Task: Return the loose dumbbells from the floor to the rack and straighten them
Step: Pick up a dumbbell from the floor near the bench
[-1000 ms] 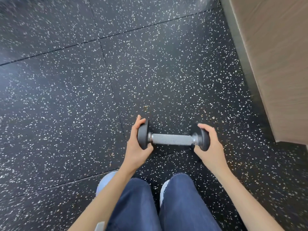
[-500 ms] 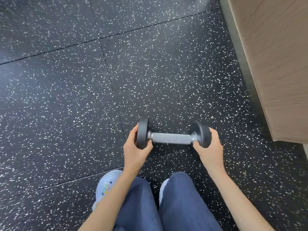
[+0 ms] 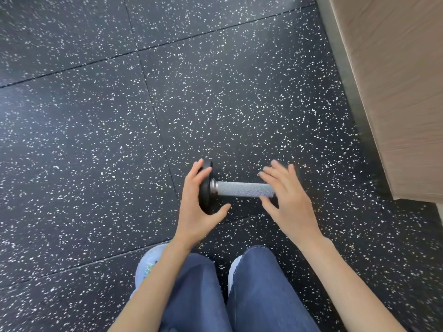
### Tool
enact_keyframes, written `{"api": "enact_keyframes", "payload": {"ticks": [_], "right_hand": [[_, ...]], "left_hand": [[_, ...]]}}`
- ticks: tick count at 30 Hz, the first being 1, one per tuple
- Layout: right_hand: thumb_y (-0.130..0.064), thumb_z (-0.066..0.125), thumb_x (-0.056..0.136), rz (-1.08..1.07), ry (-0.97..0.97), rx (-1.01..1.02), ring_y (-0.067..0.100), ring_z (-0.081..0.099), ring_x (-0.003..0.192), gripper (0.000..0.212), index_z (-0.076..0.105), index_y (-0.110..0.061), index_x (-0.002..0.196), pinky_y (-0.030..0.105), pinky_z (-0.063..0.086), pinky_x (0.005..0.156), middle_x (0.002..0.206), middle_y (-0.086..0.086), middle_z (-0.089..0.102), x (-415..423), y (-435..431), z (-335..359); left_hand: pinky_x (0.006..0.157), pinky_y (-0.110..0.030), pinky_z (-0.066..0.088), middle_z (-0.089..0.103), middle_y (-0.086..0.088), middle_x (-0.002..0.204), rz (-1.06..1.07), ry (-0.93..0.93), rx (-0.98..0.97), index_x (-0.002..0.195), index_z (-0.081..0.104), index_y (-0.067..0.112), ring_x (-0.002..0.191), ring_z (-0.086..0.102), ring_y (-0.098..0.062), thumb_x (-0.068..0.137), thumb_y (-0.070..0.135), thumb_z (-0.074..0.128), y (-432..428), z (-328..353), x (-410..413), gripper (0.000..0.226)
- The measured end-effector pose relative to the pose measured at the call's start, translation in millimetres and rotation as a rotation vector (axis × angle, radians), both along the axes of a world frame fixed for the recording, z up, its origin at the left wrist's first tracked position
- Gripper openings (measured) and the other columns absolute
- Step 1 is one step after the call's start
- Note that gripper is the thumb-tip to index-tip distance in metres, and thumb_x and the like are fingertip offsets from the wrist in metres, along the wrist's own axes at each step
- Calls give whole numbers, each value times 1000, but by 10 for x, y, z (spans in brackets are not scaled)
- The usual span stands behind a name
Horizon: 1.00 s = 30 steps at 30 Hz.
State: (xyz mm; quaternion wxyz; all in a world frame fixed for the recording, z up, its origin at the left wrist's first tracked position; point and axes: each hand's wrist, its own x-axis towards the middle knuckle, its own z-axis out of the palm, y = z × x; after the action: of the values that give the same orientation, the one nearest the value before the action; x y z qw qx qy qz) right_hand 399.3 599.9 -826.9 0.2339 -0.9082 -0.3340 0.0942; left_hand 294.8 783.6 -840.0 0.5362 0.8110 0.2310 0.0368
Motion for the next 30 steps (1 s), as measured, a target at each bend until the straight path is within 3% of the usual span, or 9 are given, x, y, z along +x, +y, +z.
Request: {"api": "enact_keyframes", "payload": {"ticks": [4, 7, 10, 14, 17, 20, 23, 26, 30], "right_hand": [[-12, 75, 74, 83, -3, -20, 12, 60, 105, 40, 64, -11, 112, 29, 28, 111, 111, 0, 67, 108, 80, -43], [-12, 75, 73, 37, 31, -4, 12, 59, 99, 37, 66, -13, 108, 22, 30, 106, 106, -3, 68, 181, 174, -27], [-18, 73, 76, 124, 136, -108, 16, 58, 106, 44, 61, -13, 117, 30, 46, 91, 116, -2, 63, 138, 337, -2], [-34, 64, 84, 171, 234, -238, 19, 54, 108, 48, 50, -17, 127, 32, 41, 89, 119, -2, 58, 90, 495, -182], [-49, 56, 85, 156, 175, -355, 17, 57, 94, 35, 54, -23, 108, 30, 37, 69, 100, -7, 62, 181, 548, -322], [-57, 54, 83, 200, 119, -401, 19, 60, 83, 37, 50, -22, 92, 30, 29, 58, 87, -7, 63, 201, 553, -385], [-59, 55, 80, 198, 93, -388, 21, 58, 72, 39, 44, -21, 83, 29, 27, 56, 80, -6, 61, 239, 573, -389], [-54, 60, 75, 159, 107, -373, 19, 55, 72, 36, 50, -22, 89, 29, 31, 58, 83, -8, 59, 379, 636, -391], [-41, 72, 69, 103, 12, -192, 18, 61, 72, 31, 63, -19, 89, 28, 39, 56, 79, -6, 64, 455, 673, -475]], "left_hand": [[114, -34, 26, 38, 2, 146, 8, -12, -41, 126, 48, 15, 139, 31, -14, 69, 13, 73, 144, -46, 79, 63], [112, -23, 27, 39, 0, 145, 38, 3, -133, 130, 45, 11, 137, 33, -8, 70, 2, 68, 169, -46, 164, 66], [108, -14, 26, 39, 1, 146, 54, 28, -220, 134, 42, 18, 135, 35, -5, 71, 2, 69, 187, -29, 221, 70], [107, -17, 32, 38, 8, 148, 40, 42, -257, 139, 40, 22, 134, 37, -4, 74, 13, 73, 256, -18, 225, 73], [110, -25, 32, 34, 16, 149, -34, 56, -254, 142, 37, 23, 136, 34, -4, 74, 20, 75, 335, -7, 128, 78], [110, -22, 30, 29, 17, 152, -107, 58, -230, 144, 33, 23, 138, 31, -3, 72, 27, 75, 401, -18, 59, 83], [110, -19, 28, 27, 18, 152, -127, 64, -239, 147, 26, 26, 138, 30, -3, 72, 23, 79, 417, -64, 62, 92], [110, -16, 27, 28, 25, 150, -122, 83, -231, 147, 22, 34, 136, 31, 1, 70, 28, 80, 400, -142, 42, 97], [108, -17, 32, 37, 31, 143, -82, 67, -250, 141, 30, 38, 132, 39, 1, 76, 30, 77, 400, -212, 0, 81]]}}
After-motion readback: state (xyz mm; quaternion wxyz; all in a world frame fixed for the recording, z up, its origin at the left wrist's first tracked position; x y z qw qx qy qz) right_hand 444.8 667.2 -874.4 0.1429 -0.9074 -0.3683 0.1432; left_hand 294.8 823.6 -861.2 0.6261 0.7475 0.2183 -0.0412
